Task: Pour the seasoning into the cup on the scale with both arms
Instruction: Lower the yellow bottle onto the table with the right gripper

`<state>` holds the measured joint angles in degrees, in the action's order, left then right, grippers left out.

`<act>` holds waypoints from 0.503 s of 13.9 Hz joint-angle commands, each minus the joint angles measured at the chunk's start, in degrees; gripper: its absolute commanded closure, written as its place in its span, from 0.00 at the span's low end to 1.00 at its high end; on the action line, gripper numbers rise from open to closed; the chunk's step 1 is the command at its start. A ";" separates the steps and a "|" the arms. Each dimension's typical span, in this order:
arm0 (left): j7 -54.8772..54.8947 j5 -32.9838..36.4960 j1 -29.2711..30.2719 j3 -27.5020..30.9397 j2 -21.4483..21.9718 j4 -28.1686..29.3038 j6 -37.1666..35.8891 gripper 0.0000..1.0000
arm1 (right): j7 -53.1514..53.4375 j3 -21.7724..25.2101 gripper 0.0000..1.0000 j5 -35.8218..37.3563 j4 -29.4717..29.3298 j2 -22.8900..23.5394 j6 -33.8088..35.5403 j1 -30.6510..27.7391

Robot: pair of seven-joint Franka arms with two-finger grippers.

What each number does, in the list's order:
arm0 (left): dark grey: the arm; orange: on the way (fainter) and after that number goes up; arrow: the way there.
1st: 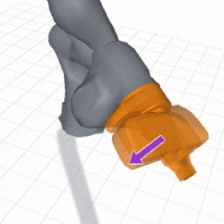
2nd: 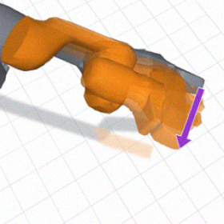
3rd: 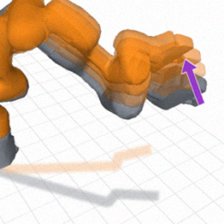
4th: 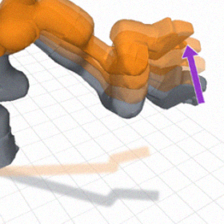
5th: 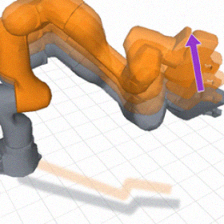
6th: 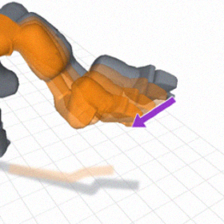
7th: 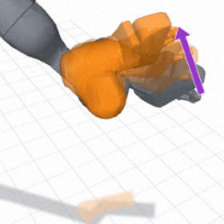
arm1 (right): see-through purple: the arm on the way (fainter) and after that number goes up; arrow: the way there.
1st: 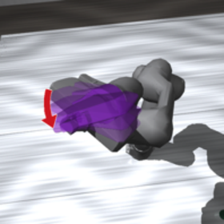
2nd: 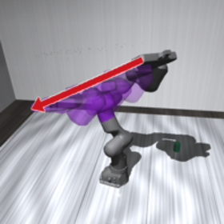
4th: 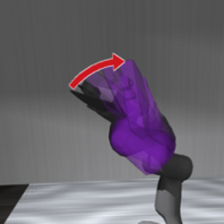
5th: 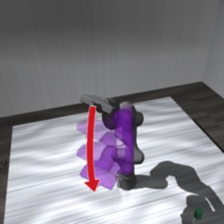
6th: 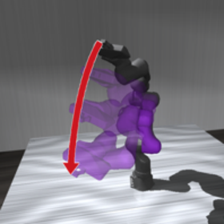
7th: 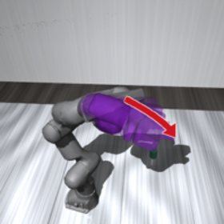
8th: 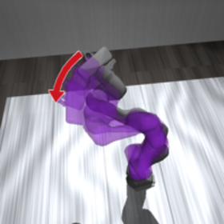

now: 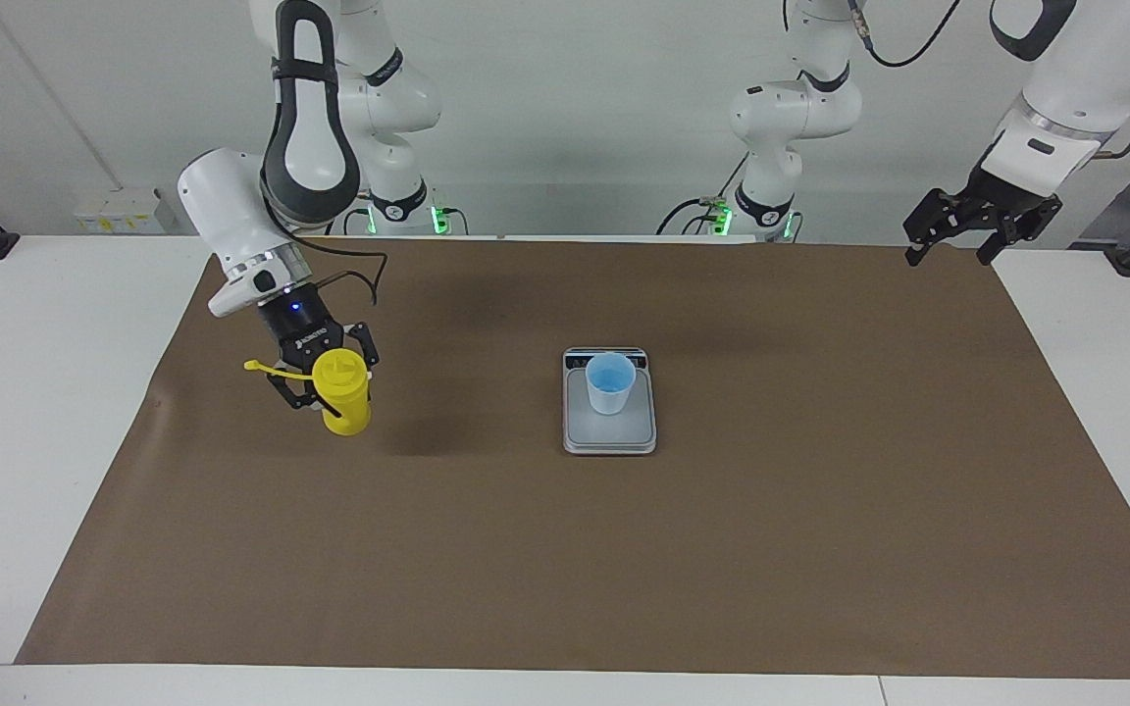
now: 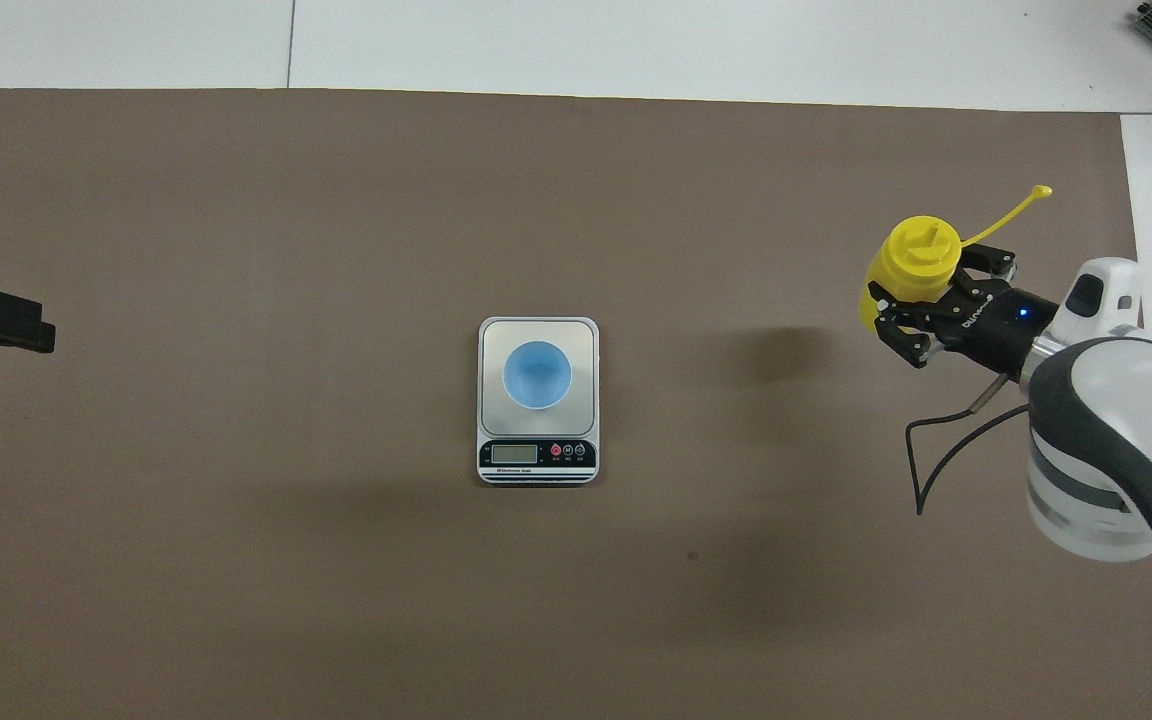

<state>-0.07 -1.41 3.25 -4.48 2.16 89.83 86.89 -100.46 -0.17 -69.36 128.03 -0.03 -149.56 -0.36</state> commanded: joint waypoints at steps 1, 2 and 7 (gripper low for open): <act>-0.55 0.53 0.62 -0.53 1.53 1.67 -0.32 0.00 | -7.62 -0.53 1.00 -3.67 1.96 -1.46 4.61 -4.64; -0.55 0.53 0.62 -0.53 1.53 1.67 -0.32 0.00 | -8.95 -0.53 1.00 -4.99 2.05 -0.76 5.85 -5.69; -0.55 0.53 0.62 -0.53 1.53 1.67 -0.32 0.00 | -19.84 -0.53 1.00 -16.32 3.10 1.61 9.37 -8.51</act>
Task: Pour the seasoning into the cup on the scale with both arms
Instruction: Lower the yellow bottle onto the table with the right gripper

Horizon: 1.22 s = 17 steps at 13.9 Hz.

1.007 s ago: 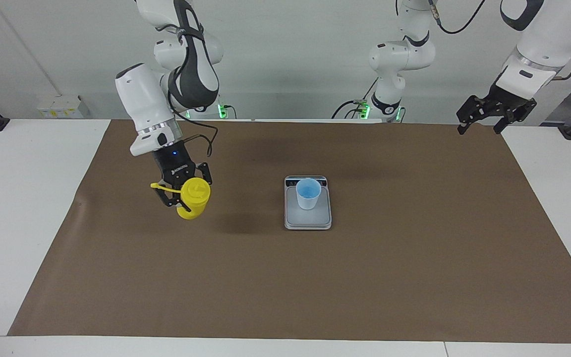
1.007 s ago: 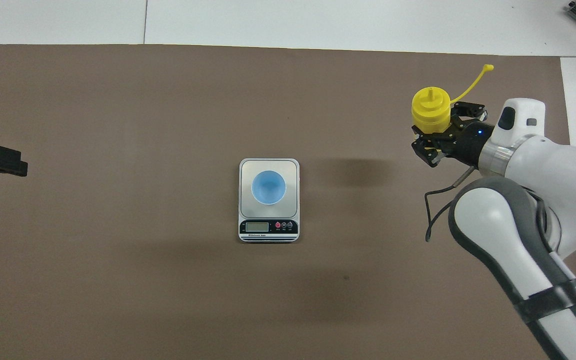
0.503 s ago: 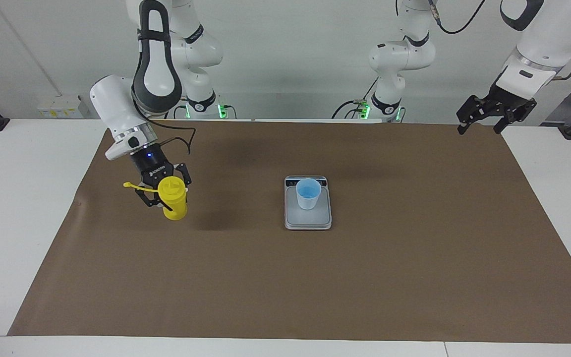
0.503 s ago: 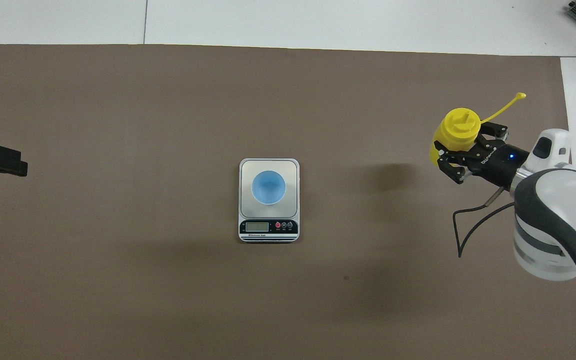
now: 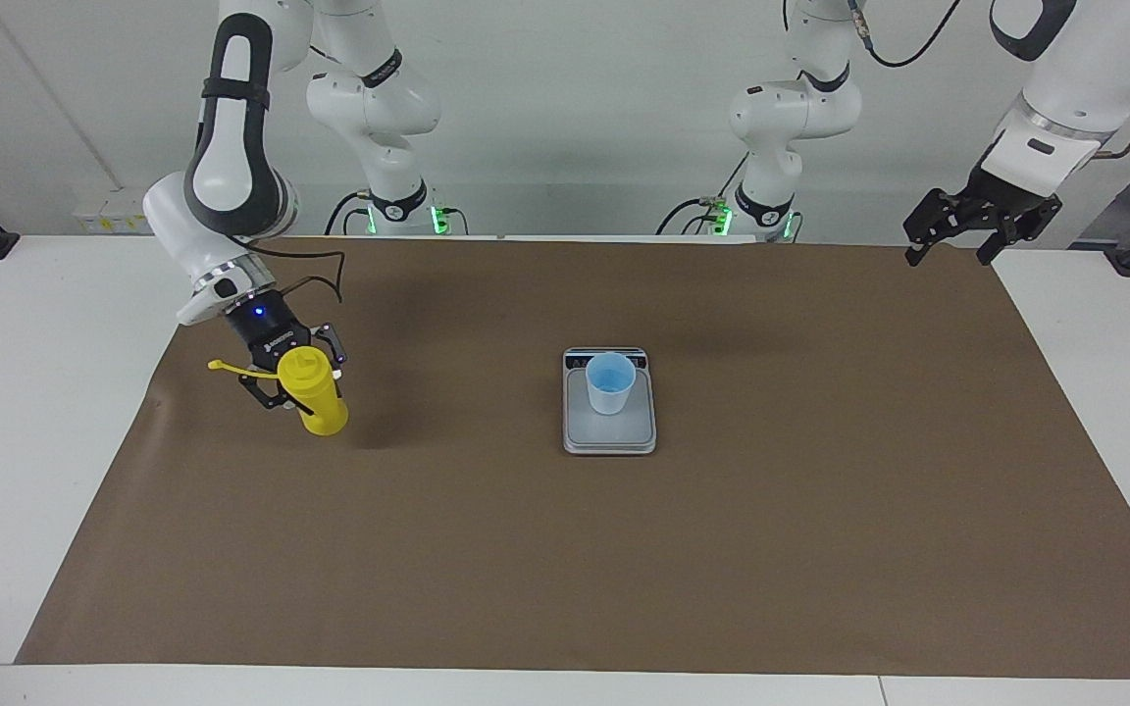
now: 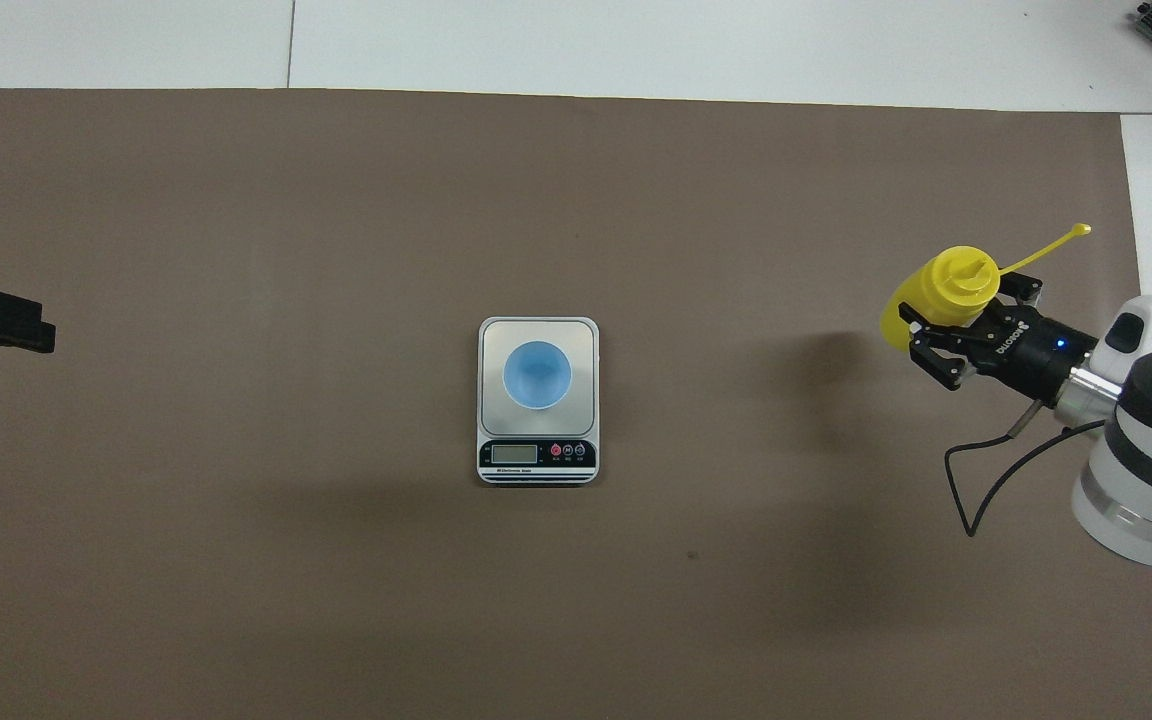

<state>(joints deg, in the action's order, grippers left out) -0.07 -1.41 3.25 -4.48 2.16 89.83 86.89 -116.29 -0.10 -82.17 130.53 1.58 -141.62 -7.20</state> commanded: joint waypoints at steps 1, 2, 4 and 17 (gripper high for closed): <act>-0.55 0.53 0.62 -0.53 1.53 1.67 -0.32 0.00 | -6.03 -0.60 1.00 -4.48 0.95 0.53 2.04 -1.94; -0.55 0.53 0.62 -0.53 1.53 1.67 -0.32 0.00 | -7.88 -0.60 1.00 -5.45 1.30 0.79 2.66 -2.37; -0.55 0.53 0.62 -0.53 1.53 1.67 -0.32 0.00 | -9.30 -0.60 1.00 -7.48 1.65 1.06 3.71 -2.99; -0.55 0.53 0.62 -0.53 1.53 1.67 -0.32 0.00 | -21.33 -0.60 1.00 -14.95 2.36 6.24 10.13 -6.42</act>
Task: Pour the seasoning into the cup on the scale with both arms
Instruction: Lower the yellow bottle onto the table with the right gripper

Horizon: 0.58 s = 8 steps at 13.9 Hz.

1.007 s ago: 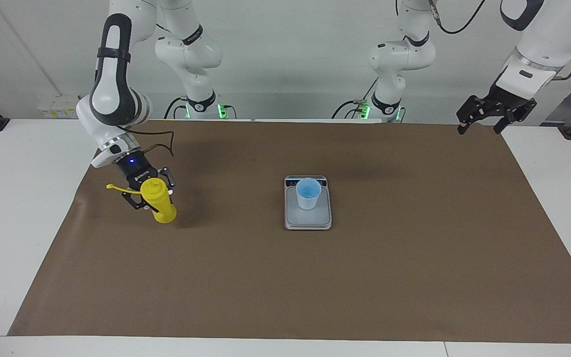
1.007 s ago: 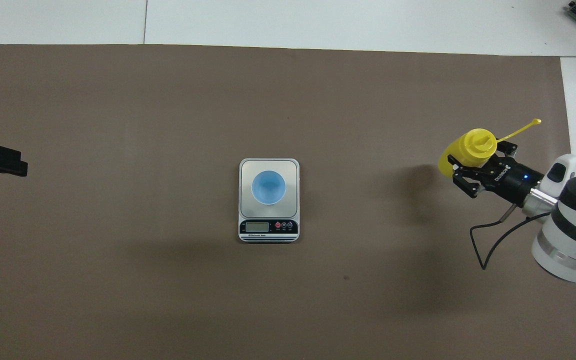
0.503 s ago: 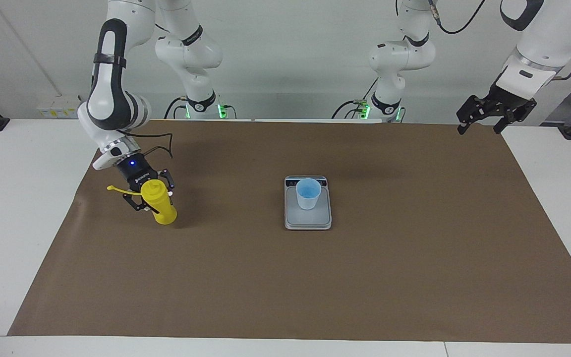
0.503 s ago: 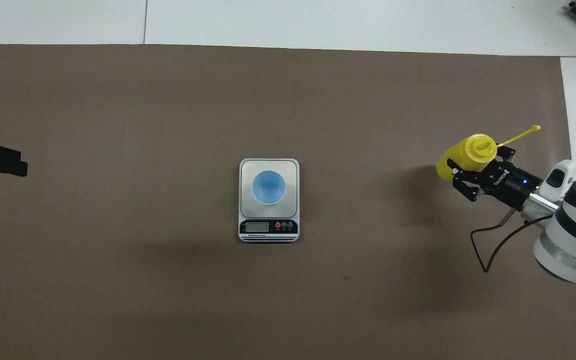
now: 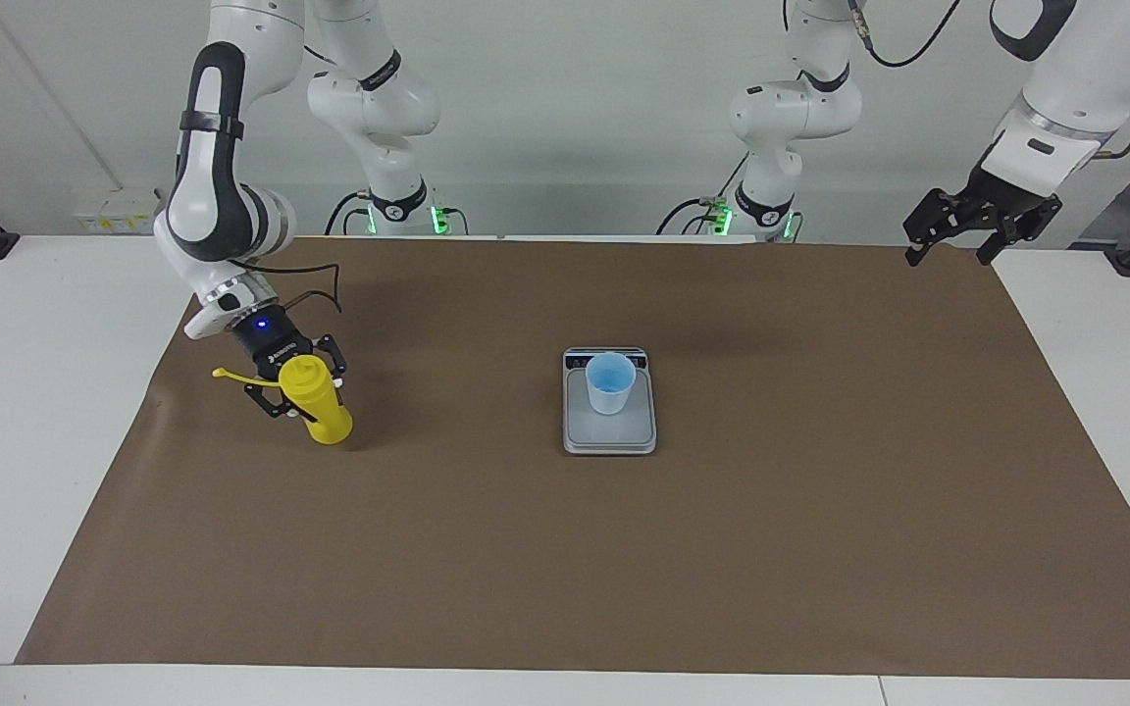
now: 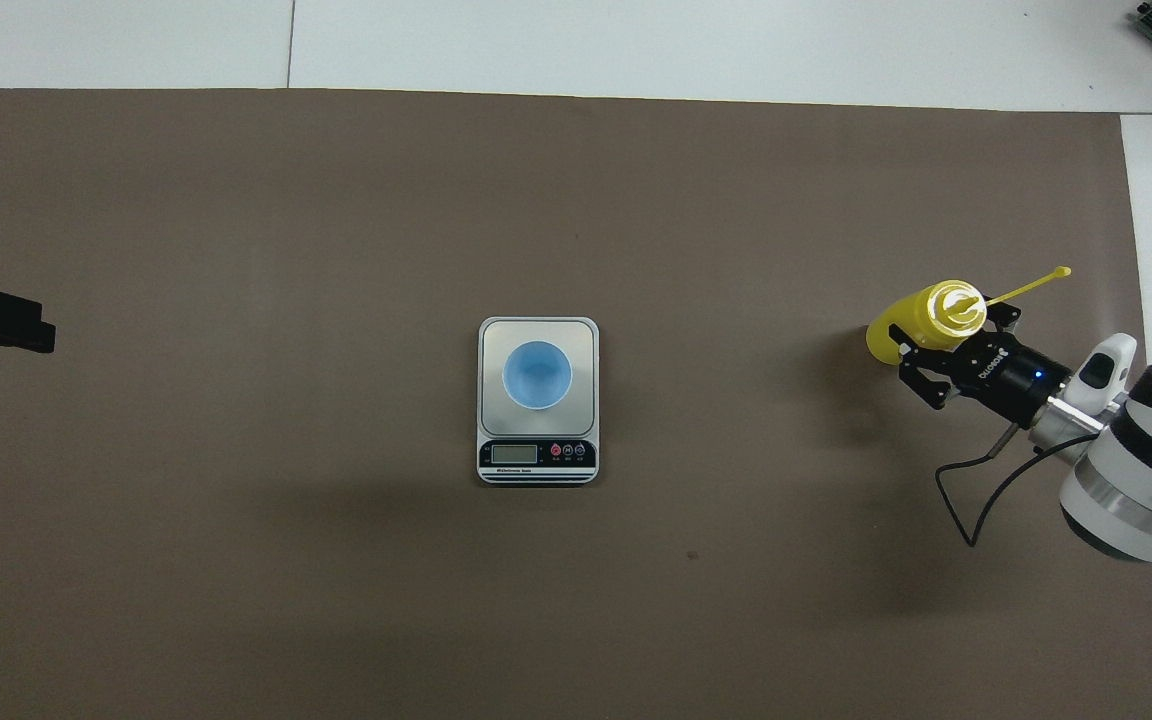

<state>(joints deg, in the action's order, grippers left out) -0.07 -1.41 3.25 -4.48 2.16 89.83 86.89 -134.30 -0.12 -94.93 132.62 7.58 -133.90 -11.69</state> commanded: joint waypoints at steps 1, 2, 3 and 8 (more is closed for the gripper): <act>-0.55 0.53 0.62 -0.53 1.53 1.67 -0.32 0.00 | -3.77 -0.58 1.00 -2.19 0.35 0.42 2.50 -2.20; -0.55 0.53 0.62 -0.53 1.53 1.67 -0.32 0.00 | -3.86 -0.58 1.00 -2.19 0.53 0.42 2.50 -2.20; -0.55 0.53 0.62 -0.53 1.53 1.67 -0.32 0.00 | -4.38 -0.58 1.00 -2.28 0.70 0.42 2.50 -2.20; -0.55 0.53 0.62 -0.53 1.53 1.67 -0.32 0.00 | -9.04 -0.58 1.00 -5.35 1.94 1.39 3.38 -2.73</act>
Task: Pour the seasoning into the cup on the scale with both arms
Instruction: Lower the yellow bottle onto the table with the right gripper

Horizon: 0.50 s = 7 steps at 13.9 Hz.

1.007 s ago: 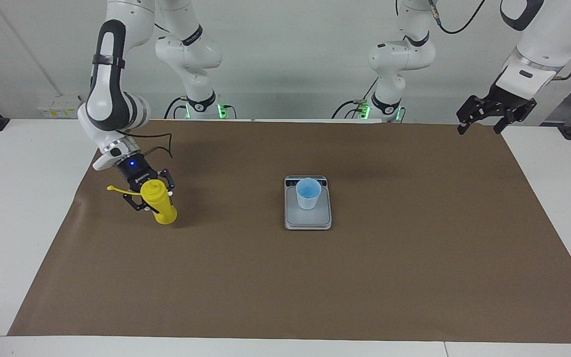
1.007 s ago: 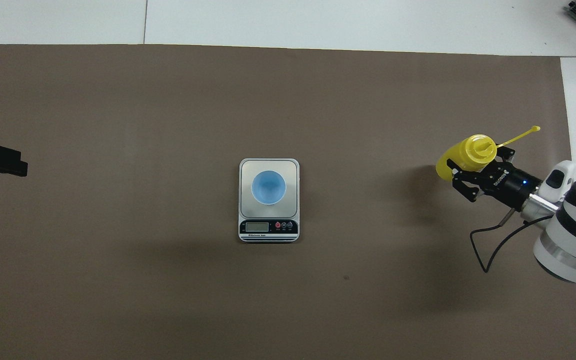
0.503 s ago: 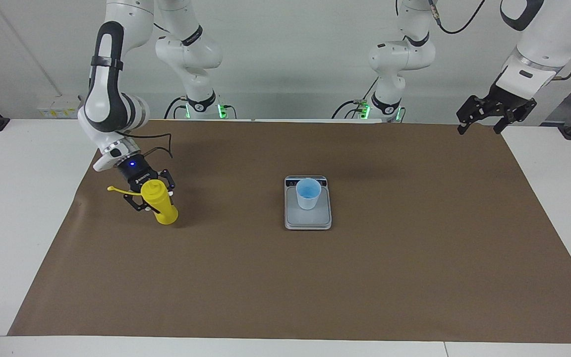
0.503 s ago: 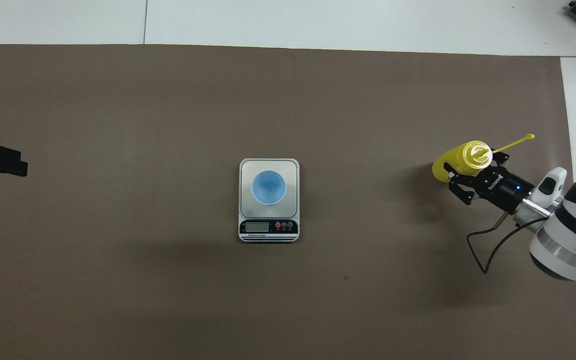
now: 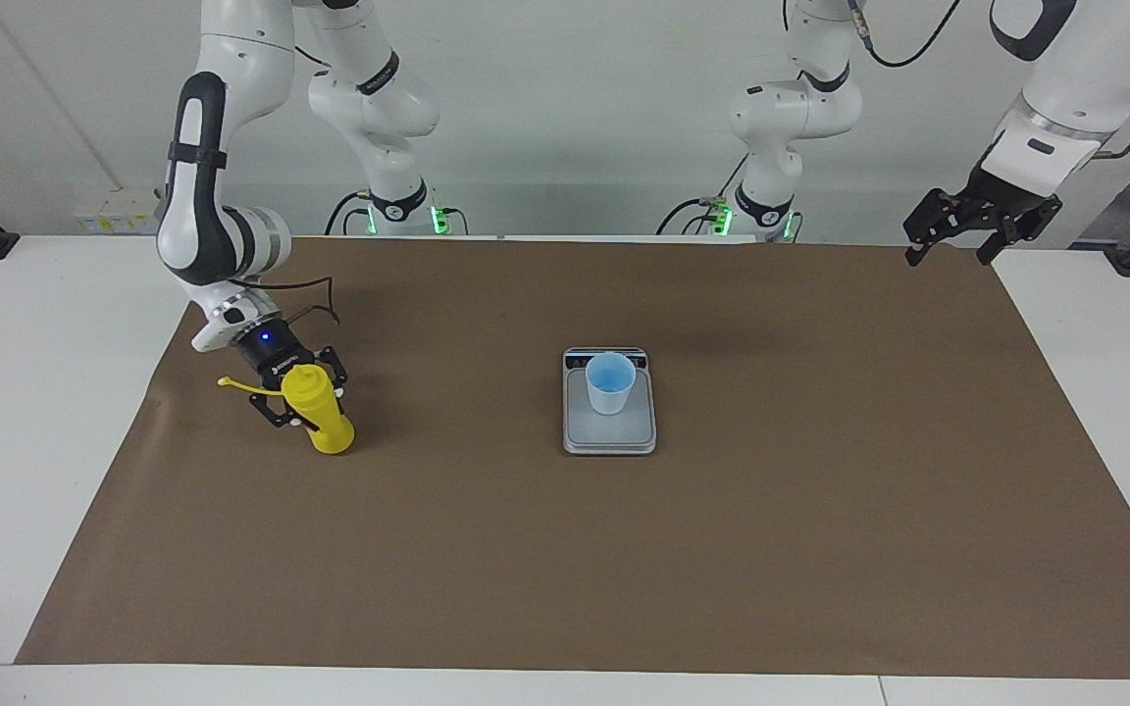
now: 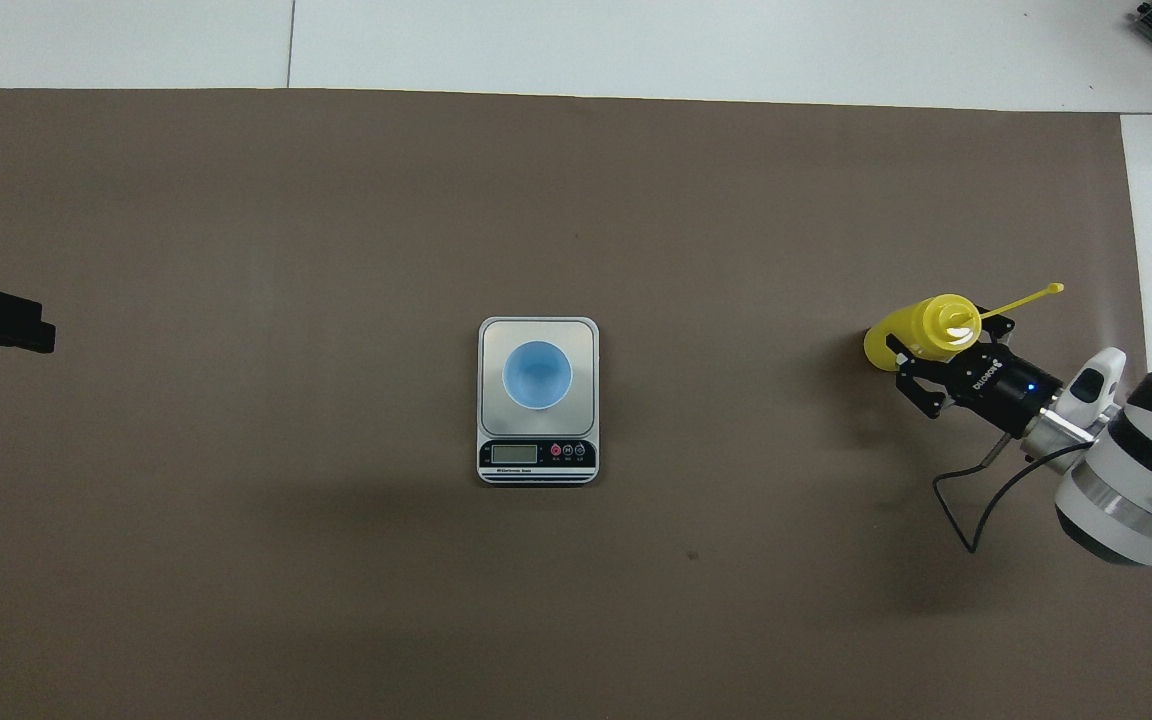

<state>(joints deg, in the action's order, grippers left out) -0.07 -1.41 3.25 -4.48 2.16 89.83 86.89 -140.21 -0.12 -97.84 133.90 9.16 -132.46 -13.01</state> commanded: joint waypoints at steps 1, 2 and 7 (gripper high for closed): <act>-0.55 0.53 0.62 -0.53 1.53 1.67 -0.32 0.00 | -4.44 -0.58 1.00 -2.53 0.57 -0.19 1.94 -1.40; -0.55 0.53 0.62 -0.53 1.53 1.67 -0.32 0.00 | -5.93 -0.58 0.57 -2.53 0.57 -0.19 1.94 -1.49; -0.55 0.53 0.62 -0.53 1.53 1.67 -0.32 0.00 | -8.32 -0.50 0.00 -2.53 0.49 -0.28 2.11 -1.58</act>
<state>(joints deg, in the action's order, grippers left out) -0.07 -1.41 3.25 -4.48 2.16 89.83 86.89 -146.36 -0.11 -98.42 133.97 9.37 -131.61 -13.25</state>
